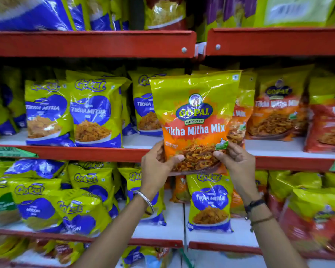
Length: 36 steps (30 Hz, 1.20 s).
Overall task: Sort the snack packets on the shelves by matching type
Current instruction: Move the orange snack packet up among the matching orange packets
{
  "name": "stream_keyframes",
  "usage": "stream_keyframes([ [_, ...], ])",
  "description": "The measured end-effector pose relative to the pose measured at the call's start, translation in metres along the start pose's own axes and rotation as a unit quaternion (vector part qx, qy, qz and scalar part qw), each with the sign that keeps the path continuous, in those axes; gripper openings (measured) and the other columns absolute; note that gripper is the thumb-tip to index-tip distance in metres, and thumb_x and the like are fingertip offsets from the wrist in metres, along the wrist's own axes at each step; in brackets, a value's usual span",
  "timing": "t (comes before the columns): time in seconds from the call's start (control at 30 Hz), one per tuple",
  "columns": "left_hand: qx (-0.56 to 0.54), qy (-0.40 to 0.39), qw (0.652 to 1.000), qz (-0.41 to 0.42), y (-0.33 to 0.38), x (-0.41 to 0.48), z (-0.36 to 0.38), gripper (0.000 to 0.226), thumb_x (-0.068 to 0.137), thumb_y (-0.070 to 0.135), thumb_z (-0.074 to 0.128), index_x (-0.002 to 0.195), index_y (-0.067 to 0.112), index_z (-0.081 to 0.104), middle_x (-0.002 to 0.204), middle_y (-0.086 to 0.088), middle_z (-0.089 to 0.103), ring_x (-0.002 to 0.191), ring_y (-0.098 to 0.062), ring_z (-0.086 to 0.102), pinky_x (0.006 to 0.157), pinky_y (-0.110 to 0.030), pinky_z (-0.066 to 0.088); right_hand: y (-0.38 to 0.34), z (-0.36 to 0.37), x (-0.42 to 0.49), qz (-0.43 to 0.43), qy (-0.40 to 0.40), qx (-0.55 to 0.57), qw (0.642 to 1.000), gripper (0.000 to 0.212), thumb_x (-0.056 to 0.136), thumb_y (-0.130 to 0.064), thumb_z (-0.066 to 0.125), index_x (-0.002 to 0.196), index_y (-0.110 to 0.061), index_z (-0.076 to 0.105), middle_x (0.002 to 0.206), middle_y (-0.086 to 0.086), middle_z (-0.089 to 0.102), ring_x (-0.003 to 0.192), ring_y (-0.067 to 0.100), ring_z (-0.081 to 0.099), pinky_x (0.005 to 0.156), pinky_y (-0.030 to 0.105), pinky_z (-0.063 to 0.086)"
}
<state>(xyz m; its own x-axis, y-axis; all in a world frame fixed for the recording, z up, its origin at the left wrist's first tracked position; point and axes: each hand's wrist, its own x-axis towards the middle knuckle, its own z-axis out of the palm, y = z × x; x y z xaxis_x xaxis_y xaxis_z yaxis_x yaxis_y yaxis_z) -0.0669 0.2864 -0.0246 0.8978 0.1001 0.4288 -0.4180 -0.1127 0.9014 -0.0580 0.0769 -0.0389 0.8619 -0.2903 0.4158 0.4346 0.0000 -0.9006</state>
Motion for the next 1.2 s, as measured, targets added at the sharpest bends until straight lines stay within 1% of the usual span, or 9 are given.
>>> stream_keyframes([
  [0.13, 0.035, -0.028, 0.998, -0.043, -0.01, -0.03, 0.033, 0.038, 0.067, 0.017, 0.081, 0.1, 0.026, 0.065, 0.091, 0.007, 0.074, 0.085, -0.008, 0.07, 0.079, -0.032, 0.057, 0.01, -0.044, -0.022, 0.029, 0.0, -0.015, 0.999, 0.041, 0.074, 0.005, 0.069, 0.11, -0.015, 0.066, 0.089, -0.02, 0.075, 0.09, 0.001, 0.067, 0.083, 0.02, 0.055],
  [0.27, 0.065, -0.042, 0.993, -0.09, -0.018, -0.052, 0.061, 0.033, 0.062, 0.028, 0.082, 0.09, 0.035, 0.066, 0.09, 0.004, 0.075, 0.085, -0.011, 0.07, 0.083, -0.04, 0.057, 0.021, -0.079, -0.039, 0.062, 0.003, -0.036, 0.997, 0.038, 0.076, 0.006, 0.069, 0.109, -0.013, 0.065, 0.084, -0.019, 0.075, 0.081, -0.006, 0.066, 0.072, 0.011, 0.052],
  [0.43, 0.091, -0.05, 0.986, -0.131, -0.024, -0.077, 0.088, 0.044, 0.053, 0.047, 0.079, 0.092, 0.028, 0.069, 0.094, 0.002, 0.075, 0.088, -0.011, 0.069, 0.085, -0.043, 0.056, 0.036, -0.115, -0.053, 0.088, 0.032, -0.05, 0.994, 0.055, 0.071, -0.004, 0.077, 0.122, 0.005, 0.057, 0.122, 0.019, 0.063, 0.104, 0.016, 0.063, 0.083, 0.018, 0.054],
  [0.5, 0.106, -0.043, 0.984, -0.134, -0.024, -0.084, 0.097, 0.054, 0.05, 0.058, 0.076, 0.095, 0.028, 0.069, 0.094, 0.003, 0.076, 0.091, -0.012, 0.069, 0.085, -0.044, 0.056, 0.036, -0.125, -0.057, 0.097, 0.035, -0.053, 0.993, 0.057, 0.071, -0.004, 0.078, 0.123, 0.007, 0.055, 0.124, 0.018, 0.061, 0.109, 0.019, 0.06, 0.085, 0.024, 0.051],
  [0.57, 0.12, -0.041, 0.983, -0.132, -0.022, -0.088, 0.103, 0.049, 0.049, 0.061, 0.074, 0.088, 0.033, 0.068, 0.092, 0.004, 0.076, 0.091, -0.011, 0.069, 0.085, -0.044, 0.056, 0.033, -0.13, -0.059, 0.1, 0.032, -0.057, 0.993, 0.053, 0.071, -0.004, 0.077, 0.12, 0.004, 0.058, 0.122, 0.013, 0.061, 0.104, 0.018, 0.062, 0.081, 0.017, 0.052],
  [0.73, 0.123, -0.043, 0.986, -0.108, -0.004, -0.092, 0.124, 0.027, 0.057, 0.046, 0.079, 0.079, 0.037, 0.066, 0.088, 0.005, 0.075, 0.089, -0.011, 0.068, 0.086, -0.044, 0.056, 0.021, -0.152, -0.056, 0.092, 0.035, -0.047, 0.994, 0.054, 0.072, -0.006, 0.077, 0.121, 0.003, 0.058, 0.118, 0.015, 0.064, 0.105, 0.018, 0.062, 0.085, 0.021, 0.051],
  [0.87, 0.095, -0.041, 0.991, -0.082, 0.018, -0.08, 0.147, 0.051, 0.055, 0.046, 0.079, 0.102, 0.028, 0.067, 0.102, 0.001, 0.074, 0.099, -0.015, 0.067, 0.09, -0.045, 0.054, 0.002, -0.168, -0.039, 0.074, 0.043, -0.021, 0.996, 0.037, 0.074, -0.001, 0.074, 0.11, -0.005, 0.066, 0.099, -0.004, 0.074, 0.097, 0.013, 0.068, 0.09, 0.03, 0.052],
  [1.0, 0.054, -0.042, 0.997, -0.031, 0.051, -0.056, 0.182, 0.051, 0.064, 0.024, 0.082, 0.111, 0.018, 0.063, 0.102, 0.004, 0.071, 0.096, -0.011, 0.065, 0.092, -0.038, 0.053, -0.027, -0.191, -0.002, 0.005, 0.042, -0.024, 0.999, 0.033, 0.076, 0.007, 0.068, 0.105, -0.008, 0.064, 0.075, -0.026, 0.073, 0.079, -0.007, 0.066, 0.075, 0.011, 0.052],
  [1.2, 0.005, -0.04, 0.999, 0.029, 0.071, -0.019, 0.243, 0.055, 0.068, 0.009, 0.079, 0.118, 0.011, 0.057, 0.103, 0.002, 0.068, 0.091, 0.0, 0.064, 0.086, -0.021, 0.052, -0.051, -0.228, 0.057, -0.058, 0.081, -0.052, 0.994, 0.038, 0.079, 0.003, 0.068, 0.113, -0.012, 0.057, 0.095, -0.016, 0.068, 0.08, -0.016, 0.063, 0.075, 0.008, 0.049],
])
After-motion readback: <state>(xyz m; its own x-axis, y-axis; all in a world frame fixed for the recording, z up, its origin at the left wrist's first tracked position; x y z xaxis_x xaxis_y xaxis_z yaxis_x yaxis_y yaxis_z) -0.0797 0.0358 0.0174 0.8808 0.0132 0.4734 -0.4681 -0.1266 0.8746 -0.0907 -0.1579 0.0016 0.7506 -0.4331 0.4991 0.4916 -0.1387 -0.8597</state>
